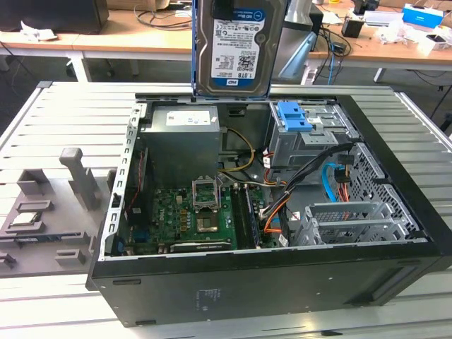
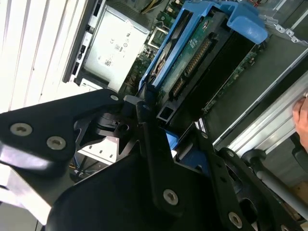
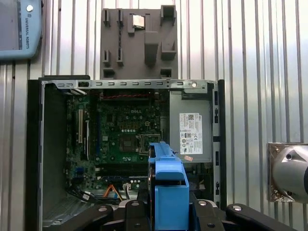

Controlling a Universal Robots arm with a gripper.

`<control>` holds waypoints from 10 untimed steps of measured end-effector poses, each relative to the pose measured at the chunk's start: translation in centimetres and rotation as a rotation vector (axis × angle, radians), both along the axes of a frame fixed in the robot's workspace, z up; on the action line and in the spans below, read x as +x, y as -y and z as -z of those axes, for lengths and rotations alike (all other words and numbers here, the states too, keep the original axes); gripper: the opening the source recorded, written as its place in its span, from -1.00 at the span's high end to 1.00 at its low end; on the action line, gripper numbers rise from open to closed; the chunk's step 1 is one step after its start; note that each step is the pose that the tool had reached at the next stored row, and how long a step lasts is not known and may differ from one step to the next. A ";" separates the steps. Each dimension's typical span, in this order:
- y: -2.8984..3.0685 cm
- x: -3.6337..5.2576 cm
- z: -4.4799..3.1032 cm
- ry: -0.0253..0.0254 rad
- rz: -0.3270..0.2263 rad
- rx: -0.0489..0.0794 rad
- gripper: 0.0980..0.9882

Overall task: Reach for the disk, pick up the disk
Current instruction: 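Pick up the disk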

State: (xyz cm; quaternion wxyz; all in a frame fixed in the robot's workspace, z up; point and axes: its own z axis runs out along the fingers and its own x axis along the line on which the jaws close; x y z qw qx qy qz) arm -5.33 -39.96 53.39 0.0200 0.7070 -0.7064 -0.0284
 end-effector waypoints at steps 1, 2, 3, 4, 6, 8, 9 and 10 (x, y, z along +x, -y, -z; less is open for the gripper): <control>0.16 0.01 0.00 0.0000 0.000 0.000 0.40; 0.27 0.01 0.00 0.0001 0.000 0.000 0.40; 0.38 0.02 0.00 0.0000 0.000 0.000 0.40; 0.54 0.03 0.00 0.0000 0.000 0.000 0.40; 0.74 0.04 0.00 0.0000 0.000 0.000 0.40; 1.23 0.08 0.00 0.0000 0.000 0.000 0.40; 1.41 0.09 0.00 0.0000 0.000 0.000 0.40; 1.59 0.10 0.00 0.0000 0.000 0.000 0.40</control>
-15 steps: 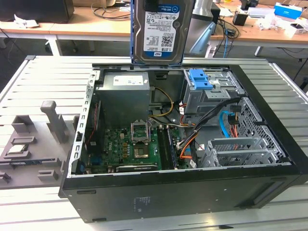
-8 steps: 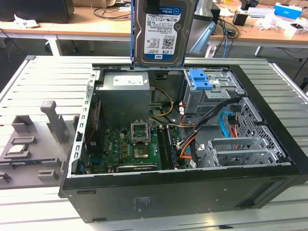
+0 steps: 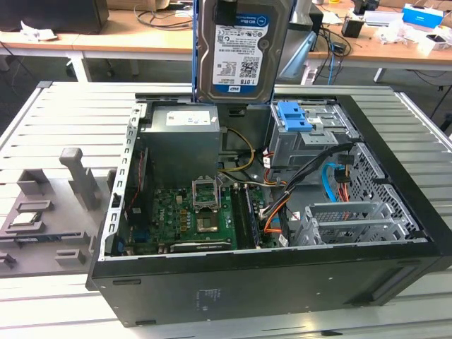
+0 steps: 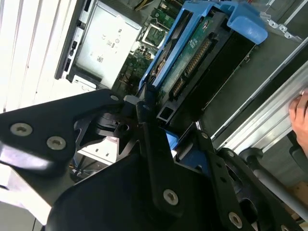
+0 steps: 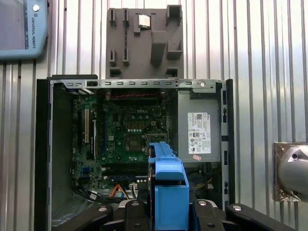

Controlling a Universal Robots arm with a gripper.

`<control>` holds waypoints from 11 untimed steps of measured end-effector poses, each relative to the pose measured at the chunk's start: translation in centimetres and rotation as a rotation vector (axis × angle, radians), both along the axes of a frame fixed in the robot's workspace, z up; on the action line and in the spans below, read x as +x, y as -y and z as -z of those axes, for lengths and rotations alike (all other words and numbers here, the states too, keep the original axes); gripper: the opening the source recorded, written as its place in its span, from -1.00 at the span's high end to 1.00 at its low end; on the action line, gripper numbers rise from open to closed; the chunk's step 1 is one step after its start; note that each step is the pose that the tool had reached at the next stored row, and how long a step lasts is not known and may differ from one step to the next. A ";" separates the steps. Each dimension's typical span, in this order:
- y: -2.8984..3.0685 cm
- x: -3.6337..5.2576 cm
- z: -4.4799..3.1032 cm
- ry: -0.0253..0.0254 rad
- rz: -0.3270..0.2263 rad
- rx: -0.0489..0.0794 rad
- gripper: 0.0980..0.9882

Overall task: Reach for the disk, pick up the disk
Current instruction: 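Pick up the disk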

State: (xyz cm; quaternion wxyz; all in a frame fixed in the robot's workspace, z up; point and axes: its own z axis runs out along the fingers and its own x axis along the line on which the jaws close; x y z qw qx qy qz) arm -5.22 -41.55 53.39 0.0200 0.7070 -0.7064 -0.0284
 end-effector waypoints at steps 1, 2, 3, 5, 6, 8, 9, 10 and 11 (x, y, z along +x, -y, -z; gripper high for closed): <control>0.22 0.01 0.00 0.0000 0.000 0.000 0.40; 0.46 0.03 0.00 0.0000 0.000 0.000 0.40; 0.69 0.05 0.00 0.0000 0.000 0.000 0.40; 0.99 0.07 0.00 0.0000 0.000 0.000 0.40; 1.09 0.08 0.00 0.0000 0.000 0.000 0.40; 1.44 0.10 0.00 0.0000 0.000 0.000 0.40; 1.54 0.11 0.00 0.0000 0.000 0.000 0.40; 1.65 0.12 0.00 0.0000 0.000 0.000 0.40; 1.76 0.13 0.00 0.0000 0.000 0.000 0.40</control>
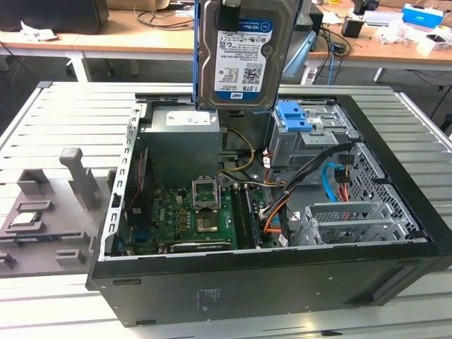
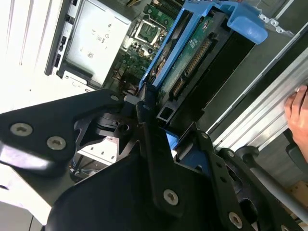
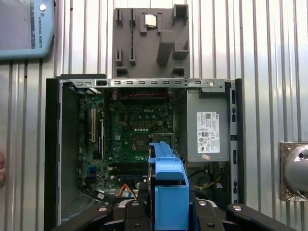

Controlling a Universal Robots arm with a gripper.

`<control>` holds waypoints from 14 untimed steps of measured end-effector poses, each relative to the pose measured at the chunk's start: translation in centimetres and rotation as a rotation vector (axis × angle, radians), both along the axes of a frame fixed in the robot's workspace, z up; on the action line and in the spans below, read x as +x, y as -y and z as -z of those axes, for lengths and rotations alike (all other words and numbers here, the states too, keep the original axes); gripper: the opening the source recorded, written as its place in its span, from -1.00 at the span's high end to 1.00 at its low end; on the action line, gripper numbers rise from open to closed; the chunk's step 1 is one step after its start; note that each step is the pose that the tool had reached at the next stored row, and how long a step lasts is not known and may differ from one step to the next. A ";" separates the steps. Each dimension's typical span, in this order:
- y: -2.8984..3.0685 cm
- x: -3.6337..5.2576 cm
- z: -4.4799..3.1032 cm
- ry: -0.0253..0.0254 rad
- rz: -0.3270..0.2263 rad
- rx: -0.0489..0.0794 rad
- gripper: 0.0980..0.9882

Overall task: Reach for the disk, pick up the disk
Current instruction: 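Pick up the disk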

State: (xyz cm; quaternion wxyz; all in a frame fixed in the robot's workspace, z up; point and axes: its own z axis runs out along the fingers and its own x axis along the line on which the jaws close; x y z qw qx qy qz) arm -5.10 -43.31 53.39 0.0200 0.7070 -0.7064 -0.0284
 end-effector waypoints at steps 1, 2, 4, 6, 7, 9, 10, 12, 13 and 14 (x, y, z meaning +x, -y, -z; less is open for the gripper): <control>0.14 0.01 0.00 0.0000 0.000 0.000 0.40; 0.24 0.01 0.00 0.0000 0.000 0.000 0.40; 0.60 0.03 0.00 0.0000 0.000 0.000 0.40; 0.82 0.05 0.00 0.0000 0.000 0.000 0.40; 1.05 0.06 0.00 0.0000 0.000 0.000 0.40; 1.48 0.08 0.00 0.0000 0.000 0.000 0.40; 1.62 0.09 0.00 0.0000 0.000 0.000 0.40; 1.92 0.10 0.00 0.0000 0.000 0.000 0.40; 2.03 0.10 0.00 0.0000 0.000 0.000 0.40; 2.13 0.11 0.00 0.0000 0.000 0.000 0.40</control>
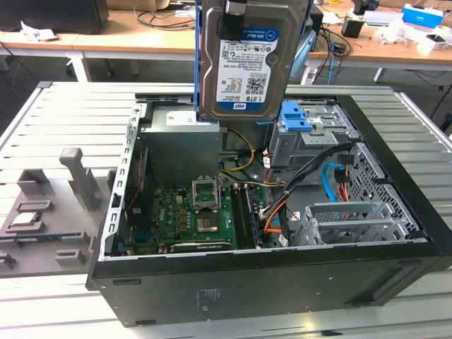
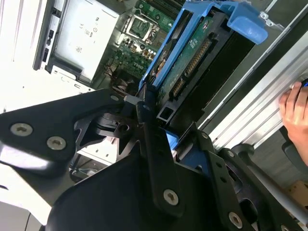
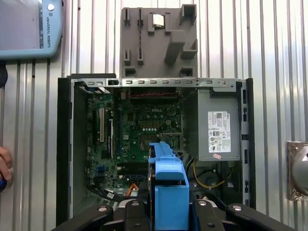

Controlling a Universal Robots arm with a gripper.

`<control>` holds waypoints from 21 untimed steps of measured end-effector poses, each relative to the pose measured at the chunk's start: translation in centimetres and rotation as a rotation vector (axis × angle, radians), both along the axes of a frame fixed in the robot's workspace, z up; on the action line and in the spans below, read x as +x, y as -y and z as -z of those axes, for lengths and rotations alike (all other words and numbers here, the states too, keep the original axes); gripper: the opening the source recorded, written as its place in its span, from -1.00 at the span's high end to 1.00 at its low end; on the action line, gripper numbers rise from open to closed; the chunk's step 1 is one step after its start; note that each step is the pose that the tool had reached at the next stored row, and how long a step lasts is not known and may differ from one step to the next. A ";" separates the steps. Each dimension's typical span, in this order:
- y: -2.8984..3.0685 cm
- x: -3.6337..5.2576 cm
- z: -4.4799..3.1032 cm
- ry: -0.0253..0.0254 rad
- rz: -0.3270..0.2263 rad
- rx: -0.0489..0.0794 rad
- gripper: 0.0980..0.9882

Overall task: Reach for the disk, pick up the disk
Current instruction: 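Pick up the disk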

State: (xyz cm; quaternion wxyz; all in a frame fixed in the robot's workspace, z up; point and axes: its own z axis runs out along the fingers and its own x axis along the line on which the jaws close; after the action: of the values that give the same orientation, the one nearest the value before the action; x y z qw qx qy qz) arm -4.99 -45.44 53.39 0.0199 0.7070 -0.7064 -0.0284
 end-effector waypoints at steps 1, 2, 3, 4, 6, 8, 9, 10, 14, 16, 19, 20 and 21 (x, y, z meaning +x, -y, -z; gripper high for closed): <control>0.15 0.01 0.00 0.0000 0.000 0.000 0.40; 0.31 0.01 0.00 0.0000 0.000 0.000 0.40; 0.41 0.01 0.00 0.0000 0.000 0.000 0.40; 0.51 0.01 0.00 0.0000 0.000 0.000 0.40; 0.79 0.03 0.00 0.0000 0.000 0.000 0.40; 1.00 0.03 0.00 0.0000 0.000 0.000 0.40; 1.12 0.03 0.00 0.0000 0.000 0.000 0.40; 1.21 0.03 0.00 0.0000 0.000 0.000 0.40; 1.82 0.04 0.00 0.0000 0.000 0.000 0.40; 2.24 0.05 0.00 0.0000 0.000 0.000 0.40; 2.95 0.07 0.00 0.0000 0.000 0.000 0.40; 3.17 0.07 0.00 0.0000 0.000 0.000 0.40; 3.33 0.07 0.00 0.0000 0.000 0.000 0.40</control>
State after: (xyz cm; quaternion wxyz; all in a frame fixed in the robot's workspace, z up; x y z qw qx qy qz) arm -4.92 -48.77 53.39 0.0200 0.7070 -0.7064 -0.0284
